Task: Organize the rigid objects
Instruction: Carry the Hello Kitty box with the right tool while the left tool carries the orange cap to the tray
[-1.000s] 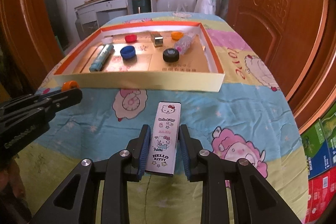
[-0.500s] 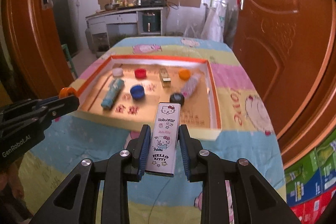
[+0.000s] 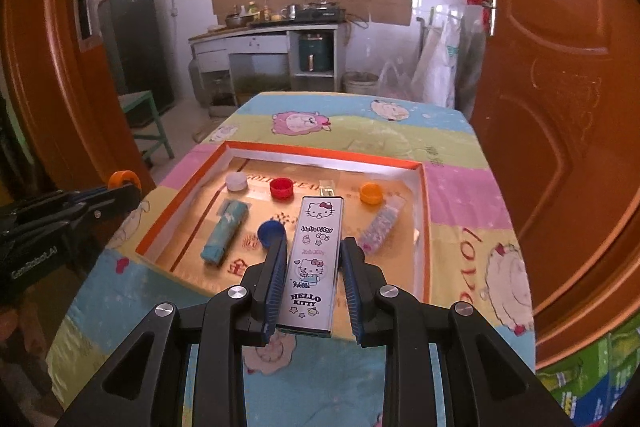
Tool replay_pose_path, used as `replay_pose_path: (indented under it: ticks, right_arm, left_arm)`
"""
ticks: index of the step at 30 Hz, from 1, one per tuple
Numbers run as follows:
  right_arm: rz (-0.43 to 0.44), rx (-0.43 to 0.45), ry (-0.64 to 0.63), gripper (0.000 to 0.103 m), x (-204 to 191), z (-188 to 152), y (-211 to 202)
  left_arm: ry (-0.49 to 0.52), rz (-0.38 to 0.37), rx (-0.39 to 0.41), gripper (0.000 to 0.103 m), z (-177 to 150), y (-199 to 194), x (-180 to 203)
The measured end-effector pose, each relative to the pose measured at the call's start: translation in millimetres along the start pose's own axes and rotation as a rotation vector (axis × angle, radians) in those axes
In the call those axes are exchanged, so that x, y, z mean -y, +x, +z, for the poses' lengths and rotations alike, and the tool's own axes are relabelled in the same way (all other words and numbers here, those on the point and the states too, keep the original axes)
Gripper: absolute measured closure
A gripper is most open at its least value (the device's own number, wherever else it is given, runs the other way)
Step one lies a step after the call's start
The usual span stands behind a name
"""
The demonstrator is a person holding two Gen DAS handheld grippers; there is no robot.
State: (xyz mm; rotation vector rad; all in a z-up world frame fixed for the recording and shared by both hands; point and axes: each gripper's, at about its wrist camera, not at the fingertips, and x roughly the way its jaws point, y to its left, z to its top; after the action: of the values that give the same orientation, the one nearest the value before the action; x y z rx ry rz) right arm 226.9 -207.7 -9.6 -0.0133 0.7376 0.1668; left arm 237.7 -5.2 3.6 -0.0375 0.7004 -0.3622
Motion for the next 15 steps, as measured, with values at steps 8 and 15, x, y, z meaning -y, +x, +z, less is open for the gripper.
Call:
replay_pose_path:
  ticks: [8, 15]
  right_arm:
    - [0.052, -0.029, 0.020, 0.075, 15.3, 16.1, 33.0]
    - [0.061, -0.055, 0.016, 0.075, 17.8, 18.8, 60.2]
  left_arm:
    - [-0.019, 0.017, -0.036, 0.092, 9.2, 26.4, -10.4]
    - [-0.015, 0.046, -0.082, 0.092, 9.8, 51.3, -17.2]
